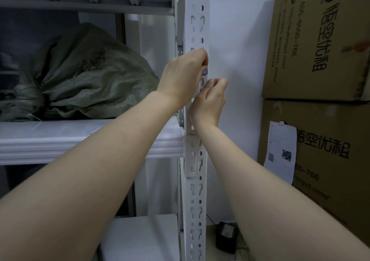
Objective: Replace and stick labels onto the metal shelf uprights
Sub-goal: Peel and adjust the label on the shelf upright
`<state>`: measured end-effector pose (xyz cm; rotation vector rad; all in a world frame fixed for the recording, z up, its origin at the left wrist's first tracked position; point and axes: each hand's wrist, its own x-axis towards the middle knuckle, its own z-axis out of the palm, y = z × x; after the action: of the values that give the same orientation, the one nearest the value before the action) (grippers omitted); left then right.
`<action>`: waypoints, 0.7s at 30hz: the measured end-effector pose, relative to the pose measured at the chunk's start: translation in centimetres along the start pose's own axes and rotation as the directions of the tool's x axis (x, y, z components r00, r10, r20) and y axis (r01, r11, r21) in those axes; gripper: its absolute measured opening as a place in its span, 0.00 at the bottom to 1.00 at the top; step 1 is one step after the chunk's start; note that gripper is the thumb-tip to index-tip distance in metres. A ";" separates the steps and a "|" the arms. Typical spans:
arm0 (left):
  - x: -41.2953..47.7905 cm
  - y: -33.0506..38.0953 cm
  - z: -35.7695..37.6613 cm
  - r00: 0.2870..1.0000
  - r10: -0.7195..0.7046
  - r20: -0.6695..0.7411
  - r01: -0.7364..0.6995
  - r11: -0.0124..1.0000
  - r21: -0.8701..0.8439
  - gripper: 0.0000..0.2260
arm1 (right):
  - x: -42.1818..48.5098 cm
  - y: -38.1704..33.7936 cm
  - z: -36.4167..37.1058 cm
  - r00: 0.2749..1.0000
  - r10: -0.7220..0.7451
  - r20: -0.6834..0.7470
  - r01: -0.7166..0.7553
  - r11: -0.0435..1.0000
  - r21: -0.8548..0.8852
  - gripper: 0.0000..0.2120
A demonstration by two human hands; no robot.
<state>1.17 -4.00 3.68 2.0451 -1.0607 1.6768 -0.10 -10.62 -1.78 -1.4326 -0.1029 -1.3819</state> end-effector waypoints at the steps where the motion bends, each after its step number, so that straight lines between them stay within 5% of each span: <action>1: 0.0 0.0 0.0 1.000 0.001 0.002 -0.001 1.000 0.011 0.04 | 0.0 0.0 0.0 1.000 -0.003 -0.002 0.003 1.000 -0.001 0.08; 21: -0.3 0.1 -0.9 0.998 0.022 0.054 -0.020 0.999 -0.039 0.04 | -0.1 0.2 0.0 1.000 -0.007 -0.002 0.007 1.000 -0.009 0.08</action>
<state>0.42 -3.34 3.63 2.0738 -1.1264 1.6063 -0.05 -10.66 -1.97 -1.4395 -0.1011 -1.3906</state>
